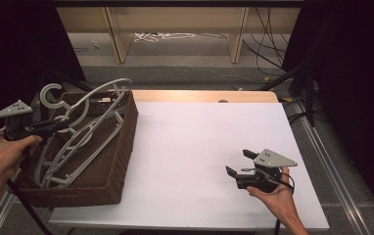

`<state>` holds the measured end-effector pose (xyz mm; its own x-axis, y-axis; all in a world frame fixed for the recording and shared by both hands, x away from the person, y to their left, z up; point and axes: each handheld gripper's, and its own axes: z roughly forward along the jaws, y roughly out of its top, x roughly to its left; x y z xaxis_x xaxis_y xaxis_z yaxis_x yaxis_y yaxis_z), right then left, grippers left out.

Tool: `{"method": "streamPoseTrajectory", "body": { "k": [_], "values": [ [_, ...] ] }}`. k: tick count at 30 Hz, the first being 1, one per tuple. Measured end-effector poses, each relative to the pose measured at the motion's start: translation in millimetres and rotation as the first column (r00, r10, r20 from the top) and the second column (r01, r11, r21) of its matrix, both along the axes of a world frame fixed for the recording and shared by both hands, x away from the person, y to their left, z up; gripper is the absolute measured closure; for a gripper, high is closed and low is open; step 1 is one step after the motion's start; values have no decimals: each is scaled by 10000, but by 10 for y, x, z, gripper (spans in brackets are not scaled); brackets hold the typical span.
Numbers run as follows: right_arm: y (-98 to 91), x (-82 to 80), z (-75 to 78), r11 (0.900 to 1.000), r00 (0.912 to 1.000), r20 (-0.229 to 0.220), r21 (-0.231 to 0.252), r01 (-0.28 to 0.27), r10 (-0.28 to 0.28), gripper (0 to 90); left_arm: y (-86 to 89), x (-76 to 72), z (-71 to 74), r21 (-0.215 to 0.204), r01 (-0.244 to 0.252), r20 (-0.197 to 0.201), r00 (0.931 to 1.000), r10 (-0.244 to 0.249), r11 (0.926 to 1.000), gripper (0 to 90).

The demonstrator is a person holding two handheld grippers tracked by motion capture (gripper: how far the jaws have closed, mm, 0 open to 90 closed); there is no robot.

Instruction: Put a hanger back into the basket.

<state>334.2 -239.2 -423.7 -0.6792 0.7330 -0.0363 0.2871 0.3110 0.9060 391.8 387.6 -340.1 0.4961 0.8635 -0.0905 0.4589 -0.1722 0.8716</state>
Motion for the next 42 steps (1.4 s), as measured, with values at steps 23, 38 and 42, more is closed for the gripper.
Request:
{"method": "streamPoseTrajectory", "body": {
  "k": [23, 38, 42],
  "values": [
    [20, 10, -38, 9999, 9999, -30, 29, -103, 104, 187, 52, 10, -395, 871, 343, -1267, 9917, -231, 9956, 795],
    [33, 7, -55, 9996, 9994, -257, -124, -243, 240, 189, 50, 129, -601, 1332, -182, -2634, 9632, 531, 9909, 776],
    [23, 6, -43, 9996, 9996, -188, -212, -192, 188, 190, 58, 157, -625, 1548, -766, -2797, 9528, 1181, 9850, 730]
  ]
}}
